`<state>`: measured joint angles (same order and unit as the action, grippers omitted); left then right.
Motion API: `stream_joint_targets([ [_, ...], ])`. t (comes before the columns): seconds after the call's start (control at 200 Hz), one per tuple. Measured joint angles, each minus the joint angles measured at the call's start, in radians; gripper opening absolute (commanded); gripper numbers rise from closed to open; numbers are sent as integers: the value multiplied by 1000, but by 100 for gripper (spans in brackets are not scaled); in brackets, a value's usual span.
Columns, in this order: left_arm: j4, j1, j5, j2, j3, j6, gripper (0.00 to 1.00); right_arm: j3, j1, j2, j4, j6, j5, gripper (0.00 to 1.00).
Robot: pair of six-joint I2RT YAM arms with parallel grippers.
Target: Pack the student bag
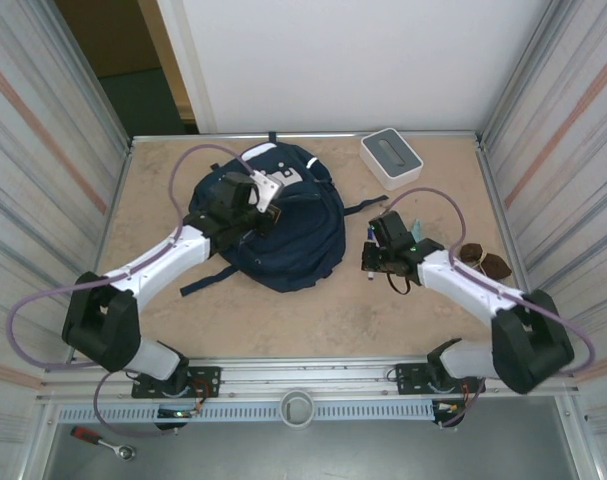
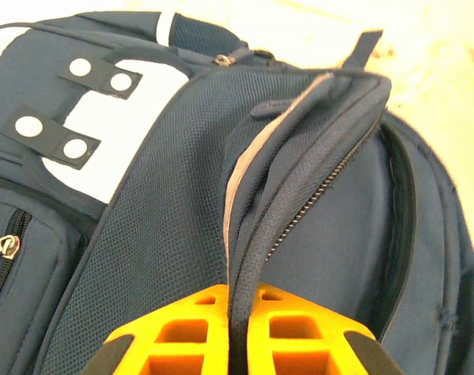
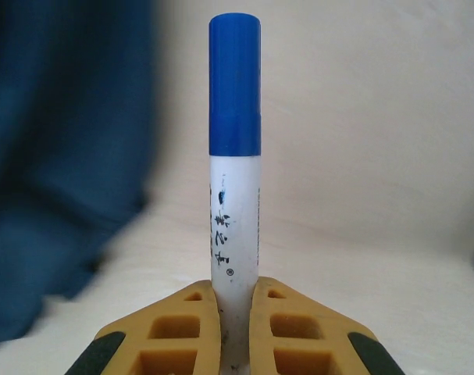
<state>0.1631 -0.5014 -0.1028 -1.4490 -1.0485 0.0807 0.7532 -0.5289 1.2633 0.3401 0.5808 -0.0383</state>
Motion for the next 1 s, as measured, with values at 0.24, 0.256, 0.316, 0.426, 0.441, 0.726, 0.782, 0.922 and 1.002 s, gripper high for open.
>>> stream_joint_targets([
  [0.24, -11, 42, -98, 32, 0, -71, 0, 124, -108, 89, -164, 110, 230, 0],
  [0.256, -11, 42, -101, 32, 0, -73, 0, 136, -114, 101, -171, 117, 240, 0],
  [0.316, -10, 42, -113, 32, -2, -83, 0, 181, -143, 161, -219, 154, 284, 0],
  [0.426, -9, 43, -122, 32, -18, -93, 0, 232, -164, 252, -297, 222, 340, 0],
  [0.441, -9, 43, -123, 32, -21, -94, 0, 236, -164, 261, -305, 229, 345, 0],
  [0.726, -11, 50, -126, 32, -37, -129, 0, 500, -164, 591, -444, 407, 365, 29],
  [0.782, -16, 51, -122, 32, -38, -136, 0, 511, -164, 600, -448, 416, 366, 36],
  [0.922, -29, 51, -120, 32, -38, -154, 0, 435, -164, 528, -446, 393, 346, 45],
  [1.002, -34, 51, -118, 32, -37, -161, 0, 340, -164, 417, -407, 353, 322, 47],
])
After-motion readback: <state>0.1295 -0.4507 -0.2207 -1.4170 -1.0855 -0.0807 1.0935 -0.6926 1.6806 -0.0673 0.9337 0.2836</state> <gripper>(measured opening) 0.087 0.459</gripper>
